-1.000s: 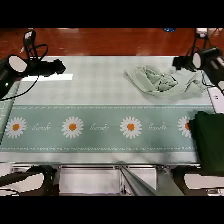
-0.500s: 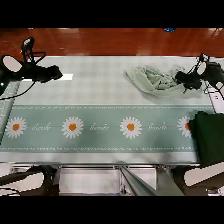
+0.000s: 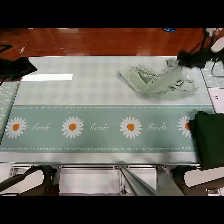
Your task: Fold the shirts.
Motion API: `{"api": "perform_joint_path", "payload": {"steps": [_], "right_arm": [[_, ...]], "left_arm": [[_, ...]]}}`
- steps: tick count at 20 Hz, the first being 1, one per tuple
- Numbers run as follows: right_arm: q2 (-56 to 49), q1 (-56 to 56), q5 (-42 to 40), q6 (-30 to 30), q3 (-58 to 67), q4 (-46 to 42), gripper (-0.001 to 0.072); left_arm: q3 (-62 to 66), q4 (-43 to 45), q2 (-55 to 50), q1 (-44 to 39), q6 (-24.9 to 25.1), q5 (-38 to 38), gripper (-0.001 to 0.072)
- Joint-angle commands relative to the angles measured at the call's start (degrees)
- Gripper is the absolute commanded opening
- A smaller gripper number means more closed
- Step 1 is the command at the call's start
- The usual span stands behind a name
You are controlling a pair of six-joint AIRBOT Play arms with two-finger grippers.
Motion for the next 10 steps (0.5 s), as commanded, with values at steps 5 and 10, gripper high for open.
{"api": "perform_joint_path", "payload": {"steps": [5, 10], "right_arm": [[14.8, 7.4, 2.3, -5.0, 19.2, 1.1, 0.0025], [25.7, 13.6, 1.4, -5.0, 19.2, 1.2, 0.0025]], "left_arm": [[-22.4, -10.9, 21.4, -2.1, 8.1, -2.4, 0.0505], [-26.7, -11.2, 26.3, -4.0, 9.5, 0.0, 0.0505]]}}
